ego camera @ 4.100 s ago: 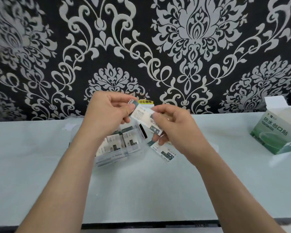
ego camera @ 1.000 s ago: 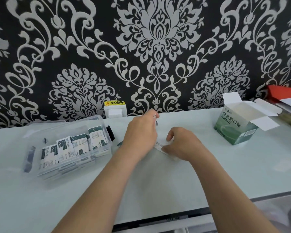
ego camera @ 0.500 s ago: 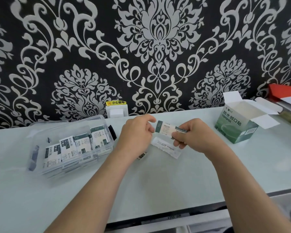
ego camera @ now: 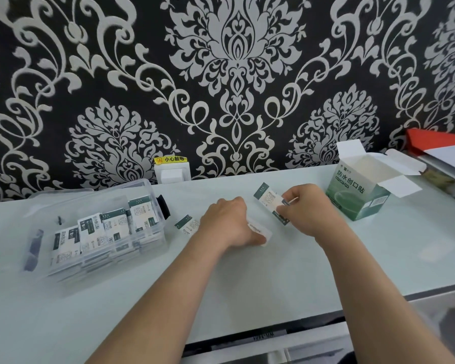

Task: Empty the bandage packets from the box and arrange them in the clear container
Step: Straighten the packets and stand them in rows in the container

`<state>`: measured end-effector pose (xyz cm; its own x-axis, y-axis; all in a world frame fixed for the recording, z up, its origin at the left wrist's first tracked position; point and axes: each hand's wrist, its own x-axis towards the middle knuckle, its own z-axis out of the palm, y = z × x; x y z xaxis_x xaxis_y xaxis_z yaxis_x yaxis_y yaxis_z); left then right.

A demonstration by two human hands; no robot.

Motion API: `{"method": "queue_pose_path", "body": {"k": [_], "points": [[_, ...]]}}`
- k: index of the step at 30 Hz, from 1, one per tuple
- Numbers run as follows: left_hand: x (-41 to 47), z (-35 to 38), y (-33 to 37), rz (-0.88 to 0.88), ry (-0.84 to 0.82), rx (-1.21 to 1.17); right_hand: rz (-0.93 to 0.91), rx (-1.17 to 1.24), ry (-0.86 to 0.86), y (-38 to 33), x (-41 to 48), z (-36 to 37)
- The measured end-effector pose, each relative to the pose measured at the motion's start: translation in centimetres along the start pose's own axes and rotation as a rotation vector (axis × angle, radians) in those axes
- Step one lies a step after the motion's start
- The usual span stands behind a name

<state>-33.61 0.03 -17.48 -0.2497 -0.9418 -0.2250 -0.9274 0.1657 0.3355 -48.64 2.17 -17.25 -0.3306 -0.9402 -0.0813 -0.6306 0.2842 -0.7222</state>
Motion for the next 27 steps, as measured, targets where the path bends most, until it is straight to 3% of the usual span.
{"method": "queue_pose_path", "body": {"k": [8, 11, 13, 16, 19, 24, 27], "points": [[0.0, -0.6, -1.0, 0.090, 0.024, -0.214, 0.002, 0.088, -0.025, 0.4, 0.1, -0.4], [-0.2, -1.6, -1.5, 0.099, 0.131, -0.598, -0.069, 0.367, 0.067, -0.6, -0.5, -0.3], [-0.5, -1.8, -1.3, 0.042, 0.131, -0.858, -0.209, 0.456, 0.223, -1.5, -1.1, 0.0], [-0.9, -1.7, -0.8, -0.056, 0.028, -1.189, -0.436, 0.341, 0.337, -2.6, -1.6, 1.2], [-1.1, -2.3, -1.0, -0.131, -0.048, -1.429, -0.529, 0.206, 0.347, -2.6, -1.5, 2.0], [-1.2, -2.8, -1.8, -0.111, -0.016, -1.481, -0.537, 0.179, 0.364, -2.3, -0.9, 1.9], [-1.2, -2.9, -1.9, -0.046, 0.104, -1.533, -0.365, 0.485, 0.267, -2.7, -1.4, 1.6]]}}
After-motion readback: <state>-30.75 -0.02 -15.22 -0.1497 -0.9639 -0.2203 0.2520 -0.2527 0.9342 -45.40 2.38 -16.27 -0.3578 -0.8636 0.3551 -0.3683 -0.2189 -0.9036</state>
